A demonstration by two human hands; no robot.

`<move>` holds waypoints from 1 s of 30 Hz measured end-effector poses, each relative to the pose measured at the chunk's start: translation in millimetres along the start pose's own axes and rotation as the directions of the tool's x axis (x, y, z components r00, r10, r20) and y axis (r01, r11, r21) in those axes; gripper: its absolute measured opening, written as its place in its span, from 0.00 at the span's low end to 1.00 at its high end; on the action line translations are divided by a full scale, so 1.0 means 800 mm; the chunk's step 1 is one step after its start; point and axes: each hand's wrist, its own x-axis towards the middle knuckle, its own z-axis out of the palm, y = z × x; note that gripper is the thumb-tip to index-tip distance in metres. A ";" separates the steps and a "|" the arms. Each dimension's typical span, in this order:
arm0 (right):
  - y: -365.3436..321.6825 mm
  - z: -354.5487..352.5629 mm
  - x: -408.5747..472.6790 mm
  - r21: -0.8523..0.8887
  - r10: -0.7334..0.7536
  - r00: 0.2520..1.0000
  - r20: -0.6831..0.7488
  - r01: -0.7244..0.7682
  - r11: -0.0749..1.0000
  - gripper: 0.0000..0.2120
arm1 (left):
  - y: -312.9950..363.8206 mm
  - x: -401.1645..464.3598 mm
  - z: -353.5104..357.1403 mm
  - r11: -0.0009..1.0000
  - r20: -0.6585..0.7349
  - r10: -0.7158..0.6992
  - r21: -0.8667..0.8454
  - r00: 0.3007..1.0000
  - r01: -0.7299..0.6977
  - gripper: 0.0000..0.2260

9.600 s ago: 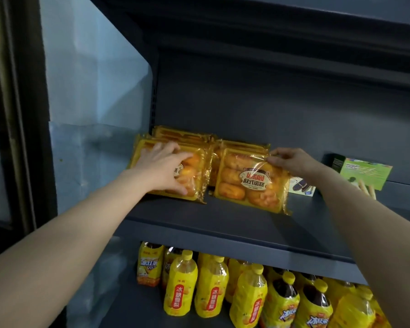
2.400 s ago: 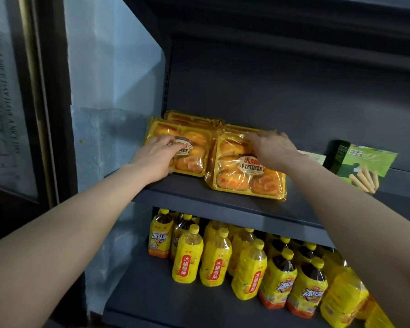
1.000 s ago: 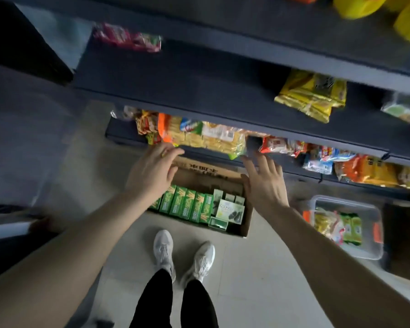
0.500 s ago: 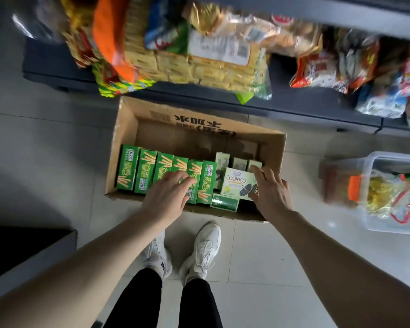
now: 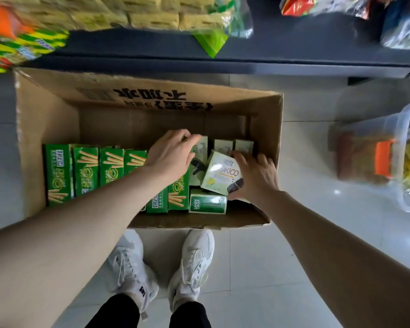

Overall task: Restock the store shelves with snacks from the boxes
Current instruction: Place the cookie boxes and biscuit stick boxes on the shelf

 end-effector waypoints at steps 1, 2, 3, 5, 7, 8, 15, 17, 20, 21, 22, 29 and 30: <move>0.002 -0.005 0.003 -0.001 0.002 1.000 0.017 -0.002 1.000 0.57 | 0.002 0.012 0.002 1.000 0.020 -0.015 -0.004 1.000 0.015 0.22; 0.003 -0.010 0.008 -0.002 0.005 1.000 0.031 -0.005 1.000 0.56 | 0.003 0.023 0.004 0.999 0.046 -0.035 -0.014 0.998 0.036 0.22; 0.004 -0.017 0.012 0.000 0.012 0.999 0.033 -0.012 1.000 0.54 | 0.005 0.031 0.006 0.998 0.075 -0.061 -0.027 0.995 0.063 0.22; 0.003 -0.031 0.018 0.027 0.040 0.999 -0.001 -0.040 0.999 0.48 | 0.005 0.044 0.006 0.989 0.135 -0.138 -0.037 0.981 0.144 0.22; 0.003 -0.042 0.021 0.111 0.096 0.988 -0.123 -0.082 0.990 0.40 | 0.004 0.052 0.006 0.976 0.186 -0.210 -0.017 0.960 0.216 0.22; 0.004 -0.045 0.023 0.177 0.147 0.966 -0.213 -0.110 0.978 0.36 | 0.003 0.056 0.007 0.974 0.208 -0.223 -0.002 0.953 0.228 0.22; 0.009 -0.044 0.040 0.266 0.273 0.879 -0.391 -0.176 0.948 0.34 | 0.019 0.086 0.028 0.949 0.383 -0.315 0.150 0.868 0.278 0.24; 0.009 -0.039 0.039 0.255 0.271 0.873 -0.405 -0.177 0.951 0.35 | 0.024 0.096 0.037 0.939 0.344 -0.342 0.146 0.874 0.310 0.26; 0.009 -0.035 0.035 0.260 0.262 0.881 -0.394 -0.167 0.951 0.36 | 0.035 0.102 0.038 0.916 0.312 -0.393 0.053 0.865 0.397 0.24; 0.010 -0.037 0.035 0.271 0.261 0.888 -0.378 -0.163 0.949 0.37 | 0.038 0.100 0.034 0.901 0.295 -0.415 0.006 0.860 0.433 0.21; 0.011 -0.042 0.032 0.291 0.265 0.896 -0.356 -0.163 0.943 0.37 | 0.041 0.096 0.029 0.886 0.269 -0.436 -0.042 0.859 0.462 0.18; 0.014 -0.101 -0.037 0.381 0.304 0.927 -0.219 -0.206 0.901 0.34 | 0.072 0.030 -0.055 0.898 0.138 -0.369 -0.201 0.919 0.391 0.14; 0.015 -0.114 -0.054 0.390 0.312 0.928 -0.205 -0.215 0.895 0.33 | 0.079 0.017 -0.074 0.903 0.119 -0.359 -0.205 0.926 0.377 0.15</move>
